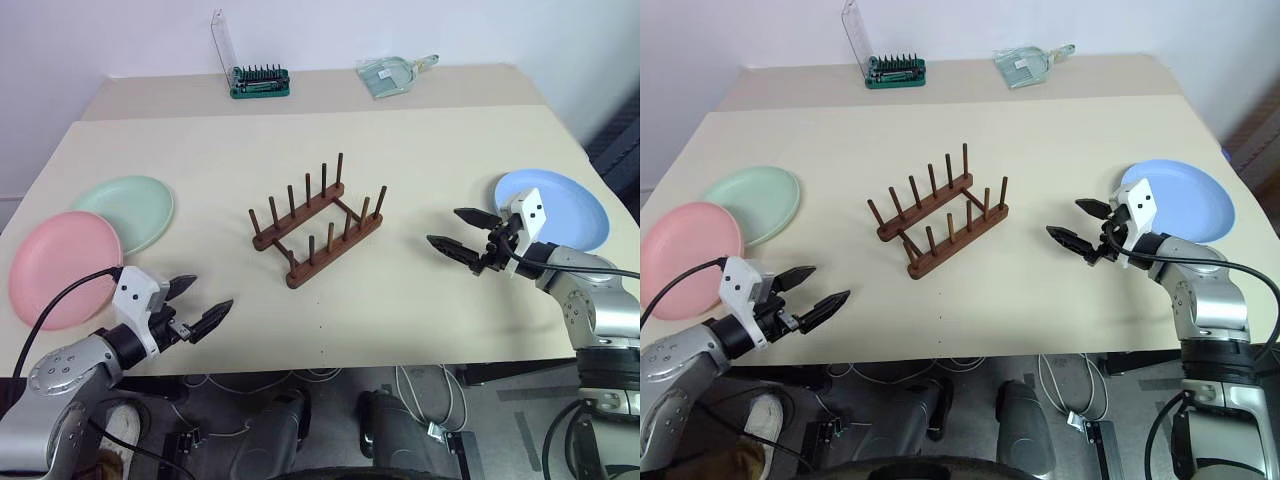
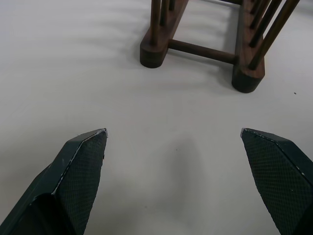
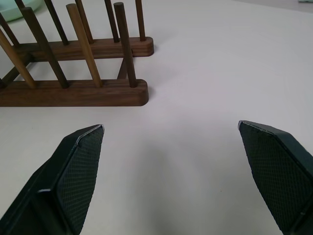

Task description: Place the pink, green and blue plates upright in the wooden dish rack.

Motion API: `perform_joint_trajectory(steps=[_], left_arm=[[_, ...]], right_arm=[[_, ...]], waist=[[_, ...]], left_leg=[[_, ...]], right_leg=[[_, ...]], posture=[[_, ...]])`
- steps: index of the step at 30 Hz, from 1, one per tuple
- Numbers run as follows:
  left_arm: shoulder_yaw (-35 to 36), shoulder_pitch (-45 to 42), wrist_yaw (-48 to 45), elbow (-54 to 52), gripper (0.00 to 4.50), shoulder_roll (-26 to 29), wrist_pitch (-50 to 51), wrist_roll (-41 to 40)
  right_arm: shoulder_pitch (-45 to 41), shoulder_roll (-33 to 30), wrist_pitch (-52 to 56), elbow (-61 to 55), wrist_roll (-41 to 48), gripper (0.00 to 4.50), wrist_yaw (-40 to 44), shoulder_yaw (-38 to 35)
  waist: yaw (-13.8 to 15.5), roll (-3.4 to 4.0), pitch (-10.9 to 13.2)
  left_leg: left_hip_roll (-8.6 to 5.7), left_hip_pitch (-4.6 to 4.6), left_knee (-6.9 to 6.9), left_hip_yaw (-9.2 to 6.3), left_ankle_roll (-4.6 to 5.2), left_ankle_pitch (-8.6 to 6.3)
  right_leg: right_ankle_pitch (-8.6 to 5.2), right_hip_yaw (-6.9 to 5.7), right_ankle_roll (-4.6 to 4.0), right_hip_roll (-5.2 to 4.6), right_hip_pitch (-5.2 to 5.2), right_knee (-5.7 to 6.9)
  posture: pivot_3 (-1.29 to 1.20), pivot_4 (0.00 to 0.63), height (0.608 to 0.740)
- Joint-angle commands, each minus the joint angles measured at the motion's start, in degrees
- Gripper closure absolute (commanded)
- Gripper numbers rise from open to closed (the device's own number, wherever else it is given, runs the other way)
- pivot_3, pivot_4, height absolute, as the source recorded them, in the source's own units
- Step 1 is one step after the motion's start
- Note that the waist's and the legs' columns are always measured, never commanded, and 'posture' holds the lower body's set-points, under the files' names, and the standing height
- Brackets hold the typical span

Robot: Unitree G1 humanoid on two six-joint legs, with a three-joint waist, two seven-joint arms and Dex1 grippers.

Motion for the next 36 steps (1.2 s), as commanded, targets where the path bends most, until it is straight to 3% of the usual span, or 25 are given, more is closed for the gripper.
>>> perform_joint_trajectory(steps=[1, 14, 19, 22, 27, 36], left_arm=[[0.5, 1.0, -0.3, -2.3, 0.0, 0.4, -0.7, -0.2], [-4.1, 0.5, -1.6, -3.2, 0.0, 1.4, 0.9, -0.2], [-13.1, -4.5, -3.6, -0.4, 0.0, 3.2, 0.4, 4.4], [-22.7, -13.9, -3.8, 6.2, 0.0, 0.9, -1.1, 10.3], [-29.7, -21.8, -2.6, 15.7, 0.0, -3.9, -5.9, 17.0], [-33.7, -27.5, -0.9, 26.4, 0.0, -13.0, -9.7, 21.6]], right_arm=[[-1.4, 0.4, -1.1, -0.2, 0.6, 0.02, 0.6, -0.3], [0.8, 2.0, -2.1, -2.3, 0.5, 0.02, 0.2, 0.6], [7.4, 3.3, 0.5, -11.8, 2.5, 0.02, -2.7, -0.5], [12.0, 4.1, 2.1, -18.2, 4.2, 0.02, -5.3, -2.1], [16.4, 5.1, 3.7, -24.0, 5.7, 0.02, -8.7, -3.0], [20.0, 6.1, 4.5, -29.0, 7.1, 0.02, -12.5, -3.2]], waist=[[0.0, 0.0, 0.0], [0.2, -0.01, 0.0], [0.2, 0.01, 0.0], [0.5, 0.06, 0.0], [0.2, 0.06, -0.1], [1.0, 0.15, -0.4]], left_leg=[[0.0, 0.0, 0.0, 0.0, 0.0, 0.0], [0.0, 0.01, 0.0, 0.01, 0.0, 0.0], [0.0, 0.02, -0.01, 0.01, 0.0, 0.0], [0.0, 0.06, 0.01, 0.04, 0.0, 0.0], [0.01, 0.17, 0.05, 0.1, -0.11, -0.06], [0.02, 0.54, 0.05, 0.1, -0.13, -0.09]], right_leg=[[0.0, 0.0, 0.0, 0.0, 0.0, 0.0], [0.01, 0.0, 0.0, 0.01, 0.02, 0.0], [0.0, 0.01, 0.0, 0.0, 0.02, 0.0], [0.01, 0.04, 0.01, -0.01, 0.07, 0.04], [0.07, 0.05, 0.09, -0.01, 0.18, 0.02], [-0.07, 0.04, 0.34, -0.02, 0.64, 0.0]], posture=[[0.0, 0.15, 0.74], [0.0, 0.15, 0.74], [0.0, 0.15, 0.74], [0.0, 0.15, 0.74], [0.0, 0.15, 0.74], [0.0, 0.15, 0.74]])
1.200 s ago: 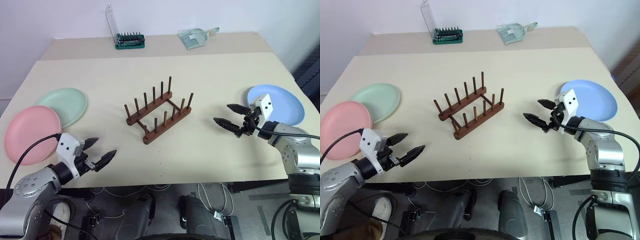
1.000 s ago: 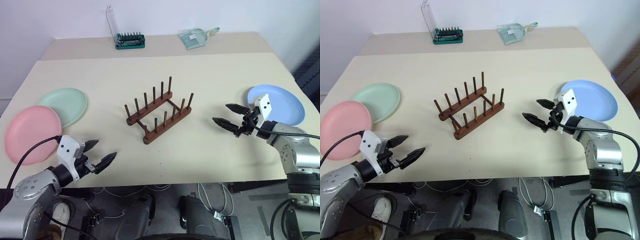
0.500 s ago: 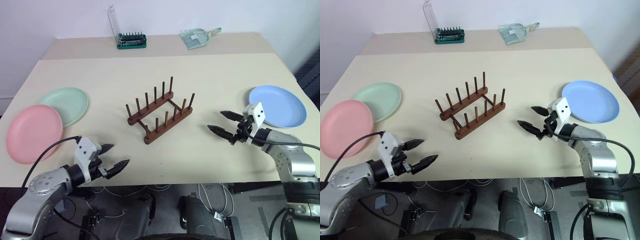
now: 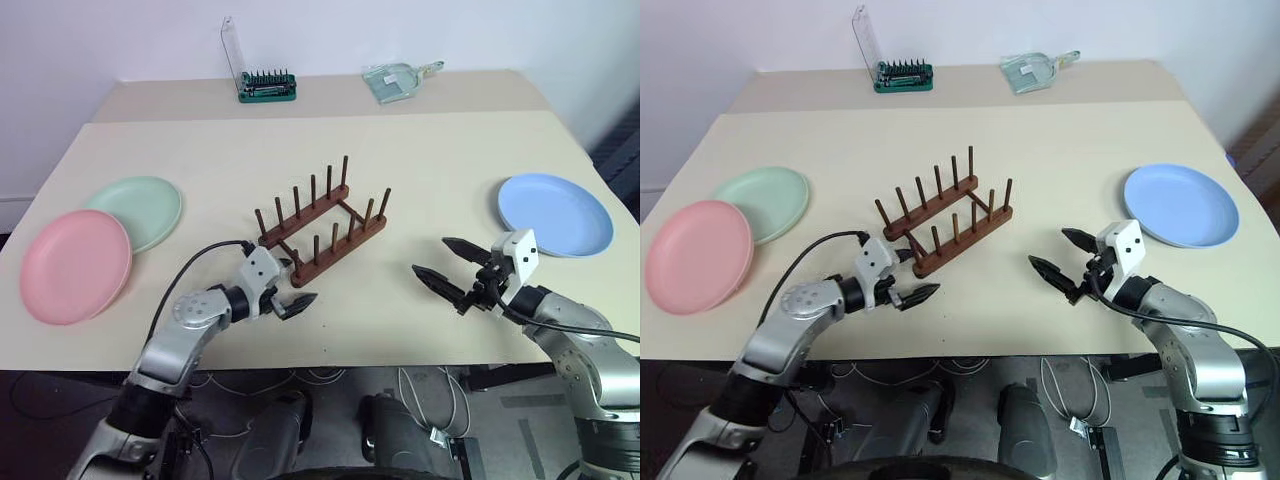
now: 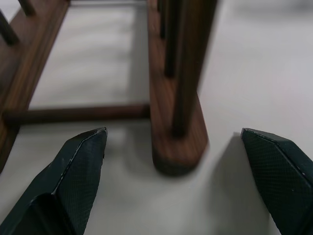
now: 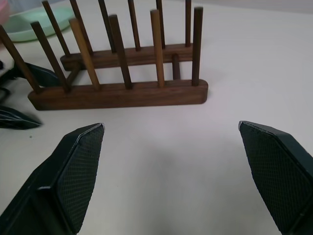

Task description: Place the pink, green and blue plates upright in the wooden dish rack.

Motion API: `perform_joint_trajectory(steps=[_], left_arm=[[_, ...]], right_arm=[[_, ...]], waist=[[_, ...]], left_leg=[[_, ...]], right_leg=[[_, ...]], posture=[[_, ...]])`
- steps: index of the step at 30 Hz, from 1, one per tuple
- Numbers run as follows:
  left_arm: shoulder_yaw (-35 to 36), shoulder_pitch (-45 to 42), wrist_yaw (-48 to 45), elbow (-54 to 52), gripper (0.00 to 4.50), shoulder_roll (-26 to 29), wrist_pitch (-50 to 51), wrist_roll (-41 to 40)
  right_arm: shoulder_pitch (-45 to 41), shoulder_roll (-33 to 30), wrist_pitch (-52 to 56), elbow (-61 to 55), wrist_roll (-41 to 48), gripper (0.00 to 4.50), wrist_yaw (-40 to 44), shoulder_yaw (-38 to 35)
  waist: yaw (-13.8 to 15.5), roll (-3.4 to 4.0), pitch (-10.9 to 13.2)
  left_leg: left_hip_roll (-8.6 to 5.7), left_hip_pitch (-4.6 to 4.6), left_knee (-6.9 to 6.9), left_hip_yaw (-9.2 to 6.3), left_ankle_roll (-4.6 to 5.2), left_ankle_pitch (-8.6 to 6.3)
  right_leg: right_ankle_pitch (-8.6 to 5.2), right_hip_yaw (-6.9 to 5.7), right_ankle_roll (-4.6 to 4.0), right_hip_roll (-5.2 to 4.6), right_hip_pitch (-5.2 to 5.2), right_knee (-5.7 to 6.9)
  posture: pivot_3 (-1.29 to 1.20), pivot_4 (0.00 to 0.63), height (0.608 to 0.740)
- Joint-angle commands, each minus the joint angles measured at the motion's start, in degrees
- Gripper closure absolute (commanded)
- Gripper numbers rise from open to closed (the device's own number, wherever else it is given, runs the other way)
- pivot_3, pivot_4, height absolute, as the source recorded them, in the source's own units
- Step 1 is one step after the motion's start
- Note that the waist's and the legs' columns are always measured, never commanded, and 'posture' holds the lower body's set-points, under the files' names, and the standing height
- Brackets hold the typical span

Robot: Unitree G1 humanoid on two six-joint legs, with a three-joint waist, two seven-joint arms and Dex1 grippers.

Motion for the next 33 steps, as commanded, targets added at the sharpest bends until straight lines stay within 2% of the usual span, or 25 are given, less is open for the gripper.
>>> perform_joint_trajectory(steps=[1, 3, 9, 10, 17, 22, 27, 33], left_arm=[[-2.0, 0.9, -0.1, 2.8, 0.24, -1.2, 0.4, 1.2], [-1.6, 1.2, -0.2, 2.8, 0.81, -1.6, 0.1, 1.2], [-0.8, 1.9, -1.8, 2.7, 3.68, -1.1, -1.2, 0.9], [-0.7, 1.8, -2.0, 2.8, 3.72, -1.1, -1.4, 1.0], [-3.1, -3.4, -13.2, 6.3, 3.72, 1.3, -6.4, 0.0], [-5.0, -12.3, -22.3, 17.4, 3.72, 1.7, -12.2, 1.9], [-5.1, -18.0, -25.6, 28.6, 3.72, 0.7, -18.3, 3.5], [-2.1, -20.8, -26.1, 35.2, 0.77, 0.9, -20.2, 3.0]], right_arm=[[0.2, 0.5, -0.1, -2.8, 1.2, 0.0, -1.0, -1.0], [-0.1, 0.4, -0.1, -2.7, 1.3, 0.0, -1.3, -0.7], [-0.6, 0.6, -0.3, -2.7, 1.3, 0.0, -1.7, 0.1], [-0.7, 0.6, -0.4, -2.6, 1.3, 0.0, -1.7, 0.2], [1.0, 0.8, -1.0, -2.5, 0.4, 0.0, -2.0, 0.5], [2.8, 0.9, -1.3, -3.4, 0.2, 0.0, -2.8, 0.4], [4.2, 1.0, -1.7, -4.5, 0.2, 0.0, -3.7, -0.1], [6.0, 0.6, -1.6, -5.9, 0.3, 0.0, -4.5, -1.0]], waist=[[0.2, 0.03, -0.1], [0.5, 0.05, -0.2], [0.7, 0.06, -0.2], [0.7, 0.07, -0.2], [0.9, 0.07, -0.2], [0.8, 0.05, -0.2], [0.7, 0.03, -0.2], [0.6, -0.02, -0.2]], left_leg=[[0.0, 0.0, 0.0, 0.0, 0.0, 0.0], [0.0, 0.0, 0.0, 0.0, 0.0, 0.0], [0.0, 0.0, -0.05, 0.0, 0.14, 0.03], [0.0, 0.0, -0.06, 0.0, 0.14, 0.03], [0.0, -0.02, -0.07, 0.0, 0.14, 0.02], [-0.01, -0.06, -0.06, 0.0, 0.16, 0.03], [0.0, -0.06, -0.09, 0.0, 0.24, 0.03], [0.0, -0.02, -0.08, -0.01, 0.25, 0.03]], right_leg=[[0.0, 0.0, 0.0, 0.0, 0.0, 0.0], [-0.01, 0.0, 0.01, 0.0, 0.0, -0.01], [0.06, 0.0, 0.18, 0.01, -0.01, -0.09], [0.06, 0.0, 0.19, 0.01, -0.01, -0.1], [0.04, -0.02, 0.15, 0.01, -0.01, -0.12], [0.06, -0.07, 0.17, 0.02, 0.03, -0.26], [0.13, -0.08, 0.27, 0.03, 0.04, -0.35], [0.18, -0.08, 0.35, 0.04, 0.11, -0.38]], posture=[[0.0, 0.15, 0.74], [0.0, 0.15, 0.74], [0.0, 0.15, 0.74], [0.0, 0.15, 0.74], [0.0, 0.15, 0.74], [0.0, 0.15, 0.74], [0.0, 0.15, 0.74], [0.0, 0.15, 0.74]])
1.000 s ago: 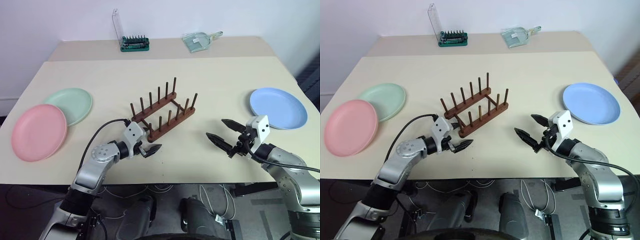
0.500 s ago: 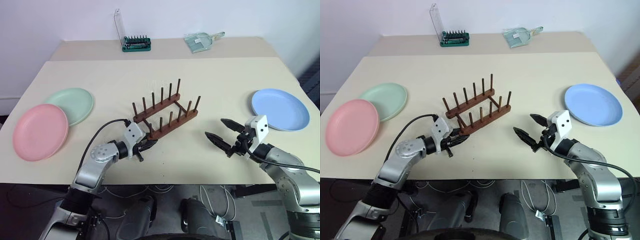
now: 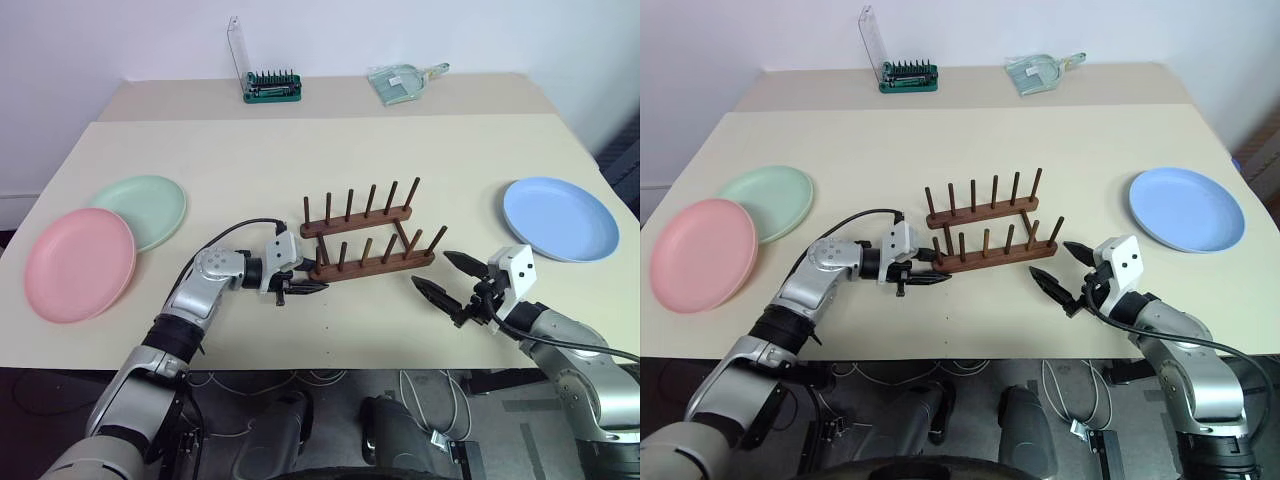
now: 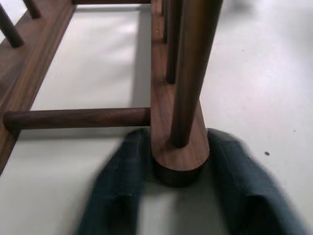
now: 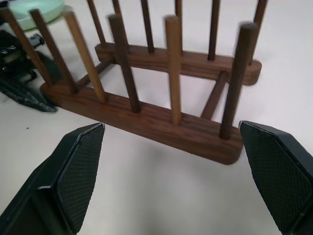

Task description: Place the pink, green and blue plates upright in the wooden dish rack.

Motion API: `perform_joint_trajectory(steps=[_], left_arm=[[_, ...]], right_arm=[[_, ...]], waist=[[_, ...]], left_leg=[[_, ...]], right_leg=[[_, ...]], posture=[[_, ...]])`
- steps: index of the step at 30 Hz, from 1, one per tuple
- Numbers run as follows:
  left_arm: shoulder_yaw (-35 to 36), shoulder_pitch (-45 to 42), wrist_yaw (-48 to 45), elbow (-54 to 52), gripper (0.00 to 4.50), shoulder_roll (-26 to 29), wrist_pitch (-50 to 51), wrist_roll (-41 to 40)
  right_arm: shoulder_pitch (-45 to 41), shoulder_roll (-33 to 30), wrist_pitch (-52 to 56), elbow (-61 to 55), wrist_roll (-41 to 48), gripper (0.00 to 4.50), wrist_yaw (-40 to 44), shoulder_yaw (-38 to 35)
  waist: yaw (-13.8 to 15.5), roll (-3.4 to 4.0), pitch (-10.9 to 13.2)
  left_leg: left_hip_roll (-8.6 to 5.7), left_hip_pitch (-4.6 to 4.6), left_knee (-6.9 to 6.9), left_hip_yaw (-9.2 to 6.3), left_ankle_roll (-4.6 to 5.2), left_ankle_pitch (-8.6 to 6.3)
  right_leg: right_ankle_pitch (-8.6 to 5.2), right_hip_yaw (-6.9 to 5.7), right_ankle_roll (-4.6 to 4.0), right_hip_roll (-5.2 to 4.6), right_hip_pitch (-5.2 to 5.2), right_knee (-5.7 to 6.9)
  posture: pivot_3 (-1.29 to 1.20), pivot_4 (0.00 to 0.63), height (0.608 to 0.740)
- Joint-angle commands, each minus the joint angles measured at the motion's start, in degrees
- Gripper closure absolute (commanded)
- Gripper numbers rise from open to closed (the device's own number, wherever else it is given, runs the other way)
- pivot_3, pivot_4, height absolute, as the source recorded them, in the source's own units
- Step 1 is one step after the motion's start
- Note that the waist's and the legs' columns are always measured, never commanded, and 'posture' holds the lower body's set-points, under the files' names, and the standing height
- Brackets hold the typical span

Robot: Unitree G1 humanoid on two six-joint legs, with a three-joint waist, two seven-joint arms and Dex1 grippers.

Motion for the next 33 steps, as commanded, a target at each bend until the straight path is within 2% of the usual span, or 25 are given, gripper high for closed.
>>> perform_joint_trajectory(steps=[1, 2, 6, 7, 8, 10, 14, 15, 16, 23, 33], left_arm=[[2.7, 0.8, 2.0, 2.2, 0.33, 1.7, 0.4, 0.9], [3.4, 1.5, 2.4, 1.2, 0.09, 2.5, 1.6, 0.7], [5.6, 8.0, 0.7, -8.3, 0.09, 7.7, 8.4, -1.9], [6.0, 9.9, -0.2, -11.3, 0.71, 8.9, 9.8, -2.8], [6.5, 11.9, -0.6, -14.2, 0.99, 10.1, 11.4, -3.9], [6.8, 16.1, -1.3, -21.2, 1.89, 12.0, 14.2, -6.0], [4.4, 19.6, 0.6, -30.2, 3.86, 11.6, 18.7, -6.3], [3.0, 19.8, 2.2, -31.5, 3.9, 10.4, 19.2, -5.2], [2.2, 19.9, 3.4, -32.3, 3.9, 9.7, 19.6, -4.4], [1.0, 18.4, 13.8, -30.5, 3.9, 3.4, 20.9, 0.1], [3.6, 14.0, 26.8, -19.1, 3.9, -2.1, 13.6, 6.0]], right_arm=[[1.0, -0.6, -0.9, -2.3, 0.0, 0.0, -0.3, -2.2], [1.3, -1.2, -0.9, -2.0, -0.5, 0.0, -0.2, -2.5], [2.2, -4.6, -0.8, 0.1, -2.4, 0.0, 1.2, -3.2], [2.4, -5.2, -0.8, 0.3, -2.6, 0.51, 1.7, -3.0], [2.6, -5.8, -0.6, 0.4, -2.5, 0.81, 2.4, -2.9], [2.4, -7.0, 0.1, 0.5, -3.1, 1.77, 3.3, -1.7], [0.8, -7.9, 0.4, 1.6, -5.9, 3.75, 3.7, 1.5], [0.1, -7.9, 0.4, 2.1, -7.3, 4.27, 3.4, 2.9], [-0.5, -7.8, 0.3, 2.5, -8.3, 4.45, 3.1, 3.8], [-6.2, -5.5, 1.0, 6.9, -15.1, 4.45, -0.1, 11.2], [-16.9, 0.7, -2.2, 19.5, -23.6, 4.45, -5.8, 16.6]], waist=[[-0.2, -0.03, 0.0], [-0.3, -0.02, 0.0], [-1.7, -0.02, 0.0], [-2.2, -0.05, -0.1], [-2.5, -0.05, -0.1], [-2.9, -0.02, -0.1], [-2.5, -0.01, -0.1], [-2.3, 0.0, -0.1], [-1.8, 0.01, -0.1], [-1.0, 0.0, -0.1], [-1.6, -0.2, -0.4]], left_leg=[[0.0, 0.03, 0.0, 0.0, 0.0, 0.0], [0.02, 0.03, 0.0, 0.0, 0.0, 0.0], [0.04, 0.03, -0.03, 0.0, 0.0, 0.0], [0.04, 0.02, -0.07, 0.0, 0.01, -0.01], [0.06, 0.03, -0.13, 0.0, 0.02, -0.01], [0.09, 0.03, -0.21, -0.01, 0.02, -0.02], [0.1, 0.01, -0.21, -0.01, 0.03, -0.03], [0.09, 0.01, -0.19, -0.01, 0.01, -0.04], [0.09, 0.01, -0.15, -0.01, -0.01, -0.05], [0.08, 0.03, -0.1, 0.0, -0.08, -0.11], [0.11, 0.44, -0.09, 0.0, -0.1, -0.12]], right_leg=[[0.0, 0.0, 0.0, 0.0, 0.02, 0.0], [0.01, 0.0, 0.0, 0.01, 0.02, 0.0], [0.01, 0.01, 0.01, 0.02, 0.01, -0.01], [0.01, 0.02, 0.01, 0.03, -0.02, -0.01], [0.02, 0.03, 0.01, 0.04, -0.04, -0.04], [0.03, 0.03, -0.02, 0.05, -0.08, -0.05], [0.0, 0.05, -0.01, 0.04, -0.06, -0.13], [-0.01, 0.05, -0.05, 0.04, -0.01, -0.18], [-0.07, 0.04, -0.16, 0.03, 0.05, -0.21], [-0.01, 0.0, -0.1, 0.01, 0.23, -0.42], [0.19, -0.02, -0.12, 0.07, 0.58, -0.39]], posture=[[0.0, 0.15, 0.74], [0.0, 0.15, 0.74], [0.0, 0.15, 0.74], [0.0, 0.15, 0.74], [0.0, 0.15, 0.74], [0.0, 0.15, 0.74], [0.0, 0.15, 0.74], [0.0, 0.15, 0.74], [0.0, 0.15, 0.74], [0.0, 0.15, 0.74], [0.0, 0.15, 0.74]])
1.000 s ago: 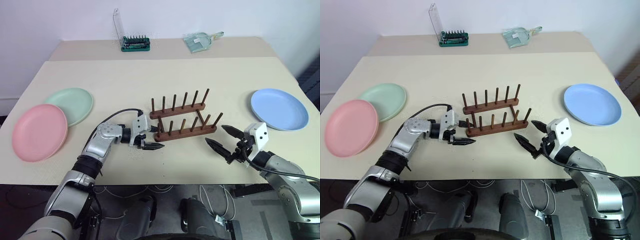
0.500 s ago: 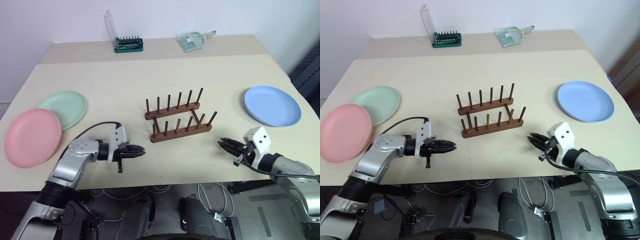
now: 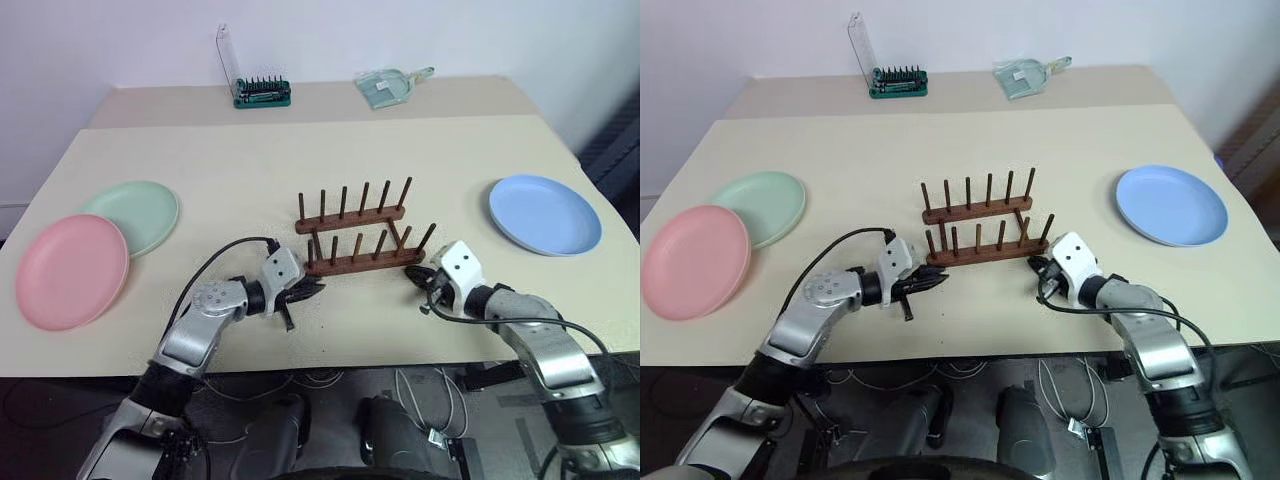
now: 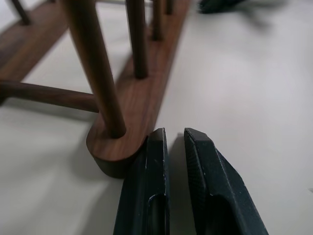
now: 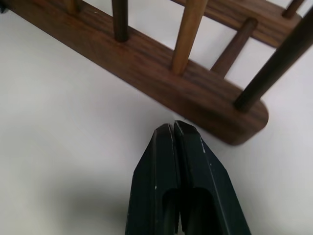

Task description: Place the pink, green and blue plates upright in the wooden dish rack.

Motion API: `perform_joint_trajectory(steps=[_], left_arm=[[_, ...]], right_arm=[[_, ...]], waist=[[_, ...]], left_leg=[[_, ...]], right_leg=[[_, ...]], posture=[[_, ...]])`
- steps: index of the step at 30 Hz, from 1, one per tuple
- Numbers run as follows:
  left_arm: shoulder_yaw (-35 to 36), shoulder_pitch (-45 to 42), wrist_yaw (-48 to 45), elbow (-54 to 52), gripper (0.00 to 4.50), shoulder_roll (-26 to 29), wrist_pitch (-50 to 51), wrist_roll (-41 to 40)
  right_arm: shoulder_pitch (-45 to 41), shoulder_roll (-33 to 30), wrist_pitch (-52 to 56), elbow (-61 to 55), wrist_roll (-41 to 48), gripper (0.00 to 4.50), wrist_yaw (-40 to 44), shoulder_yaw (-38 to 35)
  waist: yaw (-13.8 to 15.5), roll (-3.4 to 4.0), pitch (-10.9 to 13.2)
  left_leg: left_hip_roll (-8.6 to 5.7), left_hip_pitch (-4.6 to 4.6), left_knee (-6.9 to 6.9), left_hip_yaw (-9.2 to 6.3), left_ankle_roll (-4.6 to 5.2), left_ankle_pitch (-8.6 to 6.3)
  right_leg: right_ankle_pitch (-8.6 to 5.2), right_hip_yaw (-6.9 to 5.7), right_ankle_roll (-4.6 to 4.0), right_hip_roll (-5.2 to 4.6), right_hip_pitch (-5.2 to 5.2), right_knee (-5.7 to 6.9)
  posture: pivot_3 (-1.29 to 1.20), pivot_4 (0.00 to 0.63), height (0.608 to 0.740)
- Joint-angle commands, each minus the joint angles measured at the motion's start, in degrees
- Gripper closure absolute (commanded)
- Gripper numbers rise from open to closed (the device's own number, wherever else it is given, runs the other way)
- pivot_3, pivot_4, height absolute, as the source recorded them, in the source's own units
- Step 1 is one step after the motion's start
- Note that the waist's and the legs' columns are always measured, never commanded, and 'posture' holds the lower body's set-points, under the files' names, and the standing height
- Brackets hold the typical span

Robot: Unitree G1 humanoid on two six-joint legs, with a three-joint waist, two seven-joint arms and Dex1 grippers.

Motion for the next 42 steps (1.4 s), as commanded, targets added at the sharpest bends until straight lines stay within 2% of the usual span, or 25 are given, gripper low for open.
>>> perform_joint_trajectory(steps=[1, 10, 21, 26, 29, 32, 35, 38, 42], left_arm=[[1.6, -1.6, 5.4, 6.0, 3.9, -0.4, -1.6, 3.4], [2.6, -7.2, 9.4, 15.5, 3.9, -2.6, -6.0, 3.9], [3.4, -7.3, 10.4, 18.7, 3.9, -2.8, -8.3, 3.9], [3.9, -4.8, 8.8, 14.6, 3.9, -1.5, -7.2, 2.7], [7.3, 2.1, 3.9, 0.5, 3.9, 2.7, -1.8, -3.9], [15.5, 10.1, 0.1, -14.8, 3.05, 7.4, 6.7, -16.3], [27.4, 16.5, 2.7, -22.9, 1.57, 10.7, 12.7, -24.1], [38.9, 21.4, 8.3, -25.9, 0.1, 11.2, 15.9, -27.9], [51.1, 24.4, 19.5, -26.5, 0.04, 9.5, 18.4, -27.8]], right_arm=[[-2.6, 1.5, -1.1, 5.0, -3.4, 4.45, -2.5, 1.2], [-11.5, 5.3, -5.9, 16.1, -6.8, 4.45, -4.9, 2.0], [-10.8, 5.8, -7.2, 16.0, -7.0, 4.45, -4.2, 1.7], [-9.5, 4.5, -7.9, 12.6, -6.0, 4.45, -2.3, 1.1], [-5.6, 0.4, -7.9, 1.9, -0.1, 4.45, 5.9, -1.0], [-2.4, -4.2, -5.0, -5.7, 5.2, 4.5, 12.0, -3.3], [-2.4, -6.8, -4.4, -7.5, 5.9, 4.5, 14.3, -3.5], [-4.8, -6.8, -4.1, -7.5, 6.3, 4.5, 15.7, -2.4], [-8.0, -5.6, -3.5, -7.9, 7.7, 4.5, 18.4, -0.4]], waist=[[0.0, -0.01, 0.0], [0.1, -0.05, -0.1], [0.0, -0.05, -0.1], [0.0, -0.04, -0.1], [-0.6, 0.0, -0.1], [-1.5, 0.05, -0.1], [-1.3, -0.01, 0.0], [-1.2, 0.01, 0.0], [-1.1, 0.0, 0.0]], left_leg=[[0.0, 0.04, 0.0, 0.0, 0.0, 0.0], [0.0, 0.14, -0.01, 0.0, 0.0, 0.01], [0.0, 0.14, -0.02, 0.0, 0.0, 0.02], [0.0, 0.14, -0.05, 0.0, -0.01, 0.01], [0.01, 0.05, -0.17, 0.0, 0.01, 0.02], [0.0, -0.54, -0.22, -0.01, 0.17, -0.01], [0.01, -0.68, -0.2, -0.01, 0.17, -0.04], [0.08, -0.65, -0.14, -0.01, 0.04, -0.11], [0.08, -0.56, -0.08, 0.01, 0.0, -0.13]], right_leg=[[0.0, 0.0, 0.0, 0.0, 0.05, 0.0], [0.13, 0.01, 0.21, 0.08, 0.08, 0.01], [0.14, 0.02, 0.23, 0.1, 0.06, 0.0], [0.14, 0.02, 0.25, 0.1, 0.05, 0.0], [0.1, 0.06, 0.31, 0.1, -0.11, -0.01], [0.16, 0.14, 0.21, 0.09, -0.8, 0.03], [0.17, 0.15, 0.19, 0.1, -0.99, 0.03], [0.03, 0.16, 0.23, 0.15, -0.89, 0.01], [-0.03, 0.18, 0.04, 0.11, -0.77, 0.0]], posture=[[0.0, 0.15, 0.74], [0.0, 0.15, 0.74], [0.0, 0.15, 0.74], [0.0, 0.15, 0.74], [0.0, 0.15, 0.74], [0.0, 0.15, 0.74], [0.0, 0.15, 0.74], [0.0, 0.15, 0.74], [0.0, 0.15, 0.74]])
